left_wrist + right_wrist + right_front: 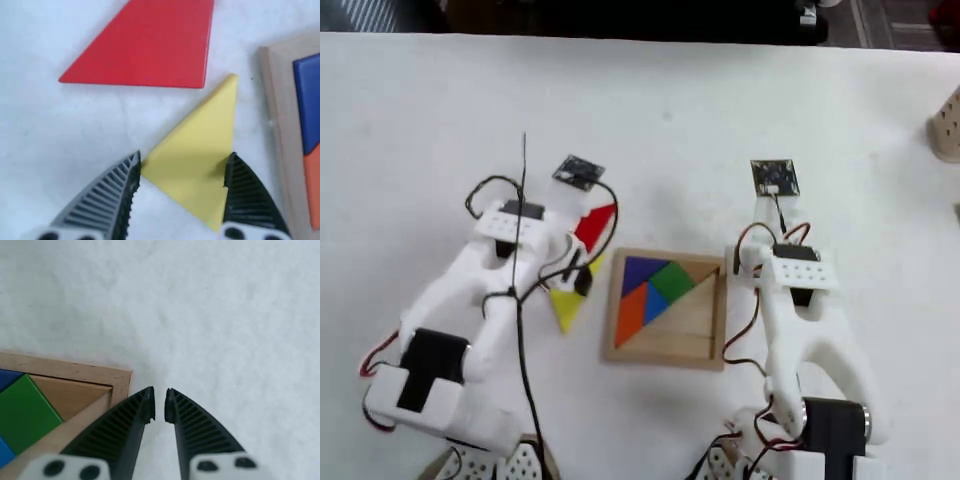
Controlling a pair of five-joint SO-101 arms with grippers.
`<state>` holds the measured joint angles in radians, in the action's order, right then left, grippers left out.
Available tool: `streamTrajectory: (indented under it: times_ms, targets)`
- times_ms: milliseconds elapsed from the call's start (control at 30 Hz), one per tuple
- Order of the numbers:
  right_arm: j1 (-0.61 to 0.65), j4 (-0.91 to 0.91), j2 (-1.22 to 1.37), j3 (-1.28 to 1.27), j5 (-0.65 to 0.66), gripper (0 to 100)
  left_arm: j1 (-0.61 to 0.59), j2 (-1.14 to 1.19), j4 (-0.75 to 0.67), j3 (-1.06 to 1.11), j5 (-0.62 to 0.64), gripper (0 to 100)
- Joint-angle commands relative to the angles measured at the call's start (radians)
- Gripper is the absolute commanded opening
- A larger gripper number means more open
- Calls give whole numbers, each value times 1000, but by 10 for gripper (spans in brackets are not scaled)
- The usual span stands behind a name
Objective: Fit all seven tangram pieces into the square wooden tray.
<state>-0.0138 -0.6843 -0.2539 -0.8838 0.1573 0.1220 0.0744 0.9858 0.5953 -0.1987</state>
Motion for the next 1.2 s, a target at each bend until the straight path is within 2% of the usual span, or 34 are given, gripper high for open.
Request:
streamTrajectory:
  times_ms: [0, 433, 567, 700, 833, 1033, 1167]
  targets:
    - [10, 16, -2, 28, 20, 45, 15, 7, 8, 11, -17, 87]
    - [10, 16, -2, 28, 20, 45, 12, 2, 14, -3, -17, 87]
    - [10, 16, -2, 28, 20, 45, -8, -41, 97, -63, -25, 94]
    - [10, 16, -2, 28, 20, 45, -5, -119, 141, -61, -91, 211]
    - [10, 16, -2, 28, 20, 45, -12, -189, 140, -15, -101, 326]
    - [10, 16, -2, 28, 20, 45, -18, -137, -23, 41, -112, 339]
    - [10, 16, -2, 28, 20, 45, -64, -62, -91, 34, -201, 339]
